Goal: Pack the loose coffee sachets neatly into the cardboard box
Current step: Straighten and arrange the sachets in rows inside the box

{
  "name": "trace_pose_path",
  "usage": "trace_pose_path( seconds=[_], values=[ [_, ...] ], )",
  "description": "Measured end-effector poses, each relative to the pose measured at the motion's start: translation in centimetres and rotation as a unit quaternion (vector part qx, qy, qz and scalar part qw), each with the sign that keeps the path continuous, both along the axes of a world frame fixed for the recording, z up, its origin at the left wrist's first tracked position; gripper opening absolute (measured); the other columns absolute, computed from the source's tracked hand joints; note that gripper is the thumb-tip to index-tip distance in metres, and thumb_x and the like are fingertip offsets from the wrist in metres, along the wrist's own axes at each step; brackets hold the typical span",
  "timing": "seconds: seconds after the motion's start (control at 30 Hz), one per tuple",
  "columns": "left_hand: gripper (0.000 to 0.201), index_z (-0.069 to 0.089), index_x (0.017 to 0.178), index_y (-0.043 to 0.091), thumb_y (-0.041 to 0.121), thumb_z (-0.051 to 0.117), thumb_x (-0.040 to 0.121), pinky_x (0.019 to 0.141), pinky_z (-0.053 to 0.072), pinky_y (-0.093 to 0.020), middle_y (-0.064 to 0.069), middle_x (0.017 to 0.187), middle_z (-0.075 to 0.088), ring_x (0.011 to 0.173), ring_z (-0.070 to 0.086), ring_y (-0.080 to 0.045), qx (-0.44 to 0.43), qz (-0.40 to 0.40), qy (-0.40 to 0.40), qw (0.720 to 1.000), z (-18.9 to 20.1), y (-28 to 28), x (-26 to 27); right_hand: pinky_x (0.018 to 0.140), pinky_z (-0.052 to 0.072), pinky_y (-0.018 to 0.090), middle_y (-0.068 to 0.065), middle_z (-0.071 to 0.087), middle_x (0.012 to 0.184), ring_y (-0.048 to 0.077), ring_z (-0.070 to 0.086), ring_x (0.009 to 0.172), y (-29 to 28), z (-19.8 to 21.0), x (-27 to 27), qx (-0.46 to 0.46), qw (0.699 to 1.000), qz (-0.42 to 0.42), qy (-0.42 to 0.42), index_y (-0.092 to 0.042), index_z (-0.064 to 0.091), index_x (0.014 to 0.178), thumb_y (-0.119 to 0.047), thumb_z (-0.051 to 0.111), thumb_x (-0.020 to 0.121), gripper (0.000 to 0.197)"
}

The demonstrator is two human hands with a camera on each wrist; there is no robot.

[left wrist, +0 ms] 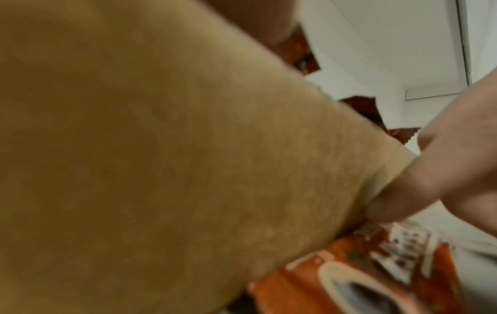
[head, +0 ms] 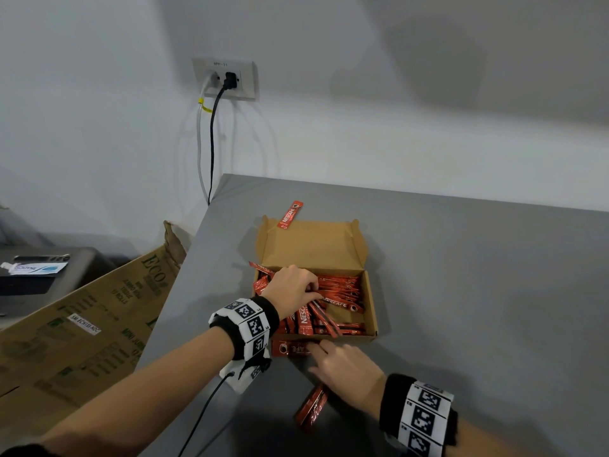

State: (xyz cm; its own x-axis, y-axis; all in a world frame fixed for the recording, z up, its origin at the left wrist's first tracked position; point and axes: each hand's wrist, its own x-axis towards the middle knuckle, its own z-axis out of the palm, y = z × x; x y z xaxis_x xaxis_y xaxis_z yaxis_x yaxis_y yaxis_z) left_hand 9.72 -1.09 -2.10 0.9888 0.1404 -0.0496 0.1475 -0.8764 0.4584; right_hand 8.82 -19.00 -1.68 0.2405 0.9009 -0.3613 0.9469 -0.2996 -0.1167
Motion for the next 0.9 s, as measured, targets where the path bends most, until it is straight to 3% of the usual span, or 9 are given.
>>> trace_pose_path(
  seconds=[0.13, 0.27, 0.4, 0.53, 0.6, 0.73, 0.77, 0.83, 0.9],
  values=[
    [0.025, 0.071, 0.096, 0.012, 0.033, 0.065, 0.085, 0.081, 0.053, -0.033, -0.002, 0.094, 0.071, 0.085, 0.065, -0.015, -0.003, 0.001, -0.001, 1.000, 0.0, 0.0, 0.0, 0.085, 0.050, 0.041, 0.019, 0.053, 0.124, 0.035, 0.060, 0.104, 0.3, 0.6, -0.1, 0.013, 0.999, 0.022, -0.029, 0.002, 0.051, 0.121, -0.004, 0.041, 0.096, 0.028],
    [0.025, 0.071, 0.097, 0.012, 0.034, 0.064, 0.085, 0.081, 0.053, -0.032, -0.002, 0.095, 0.071, 0.085, 0.065, -0.015, -0.001, 0.002, 0.001, 1.000, 0.0, 0.0, 0.0, 0.053, 0.055, 0.029, 0.010, 0.066, 0.096, 0.020, 0.067, 0.064, -0.1, 1.3, 0.0, 0.027, 0.996, 0.053, -0.068, -0.006, 0.069, 0.084, -0.006, 0.073, 0.072, 0.013],
    [0.025, 0.071, 0.097, 0.012, 0.033, 0.064, 0.086, 0.081, 0.053, -0.031, -0.002, 0.095, 0.071, 0.085, 0.065, -0.014, -0.006, 0.002, 0.000, 1.000, 0.0, 0.0, 0.0, 0.074, 0.056, 0.039, 0.017, 0.062, 0.106, 0.031, 0.066, 0.086, -0.1, 0.4, 0.8, 0.068, 0.993, 0.090, -0.027, 0.001, 0.060, 0.104, -0.003, 0.048, 0.091, 0.018],
    [0.025, 0.071, 0.097, 0.012, 0.033, 0.065, 0.085, 0.081, 0.053, -0.031, -0.002, 0.094, 0.071, 0.084, 0.065, -0.014, -0.009, 0.003, -0.001, 1.000, 0.1, -0.1, 0.0, 0.082, 0.050, 0.020, 0.005, 0.066, 0.102, 0.014, 0.064, 0.090, -0.8, 2.7, 2.3, 0.194, 0.970, 0.049, 0.139, -0.007, 0.064, 0.104, -0.026, 0.034, 0.092, 0.037],
    [0.024, 0.072, 0.095, 0.011, 0.033, 0.065, 0.085, 0.080, 0.053, -0.033, -0.003, 0.093, 0.071, 0.083, 0.065, -0.016, -0.007, 0.004, 0.003, 1.000, 0.1, 0.0, 0.1, 0.082, 0.049, 0.014, 0.001, 0.068, 0.096, 0.007, 0.062, 0.086, -1.3, 4.3, 3.6, 0.257, 0.950, 0.029, 0.173, -0.010, 0.066, 0.099, -0.024, 0.041, 0.090, 0.030],
    [0.023, 0.071, 0.097, 0.013, 0.032, 0.064, 0.086, 0.079, 0.053, -0.035, -0.003, 0.093, 0.071, 0.082, 0.065, -0.018, -0.005, 0.001, 0.011, 1.000, 0.1, 0.0, 0.1, 0.086, 0.047, 0.010, 0.001, 0.072, 0.092, -0.001, 0.061, 0.088, -1.5, 4.9, 7.5, 0.383, 0.913, -0.067, 0.123, -0.009, 0.072, 0.085, -0.015, 0.059, 0.084, 0.015],
    [0.023, 0.071, 0.098, 0.012, 0.031, 0.064, 0.087, 0.079, 0.053, -0.035, -0.004, 0.093, 0.071, 0.082, 0.065, -0.018, -0.007, 0.003, 0.011, 1.000, 0.2, 0.0, 0.1, 0.087, 0.048, 0.012, 0.001, 0.072, 0.093, -0.003, 0.060, 0.089, -1.4, 4.6, 8.4, 0.398, 0.907, -0.093, 0.104, -0.009, 0.073, 0.086, -0.010, 0.065, 0.082, 0.010],
    [0.022, 0.071, 0.096, 0.011, 0.029, 0.064, 0.086, 0.078, 0.053, -0.033, -0.004, 0.092, 0.071, 0.082, 0.065, -0.017, -0.009, 0.004, 0.006, 1.000, 0.2, 0.0, 0.1, 0.089, 0.050, 0.018, -0.003, 0.068, 0.099, -0.002, 0.058, 0.097, -0.8, 4.0, 9.3, 0.409, 0.900, -0.122, 0.086, -0.010, 0.071, 0.093, -0.001, 0.068, 0.080, 0.017],
    [0.021, 0.072, 0.096, 0.011, 0.028, 0.065, 0.086, 0.078, 0.053, -0.032, -0.004, 0.092, 0.071, 0.082, 0.065, -0.017, -0.009, 0.004, 0.003, 1.000, 0.3, 0.0, 0.1, 0.091, 0.048, 0.015, -0.008, 0.054, 0.107, 0.000, 0.055, 0.100, 0.0, 3.4, 9.3, 0.405, 0.898, -0.135, 0.103, -0.009, 0.062, 0.101, 0.004, 0.064, 0.082, 0.023]
  ],
)
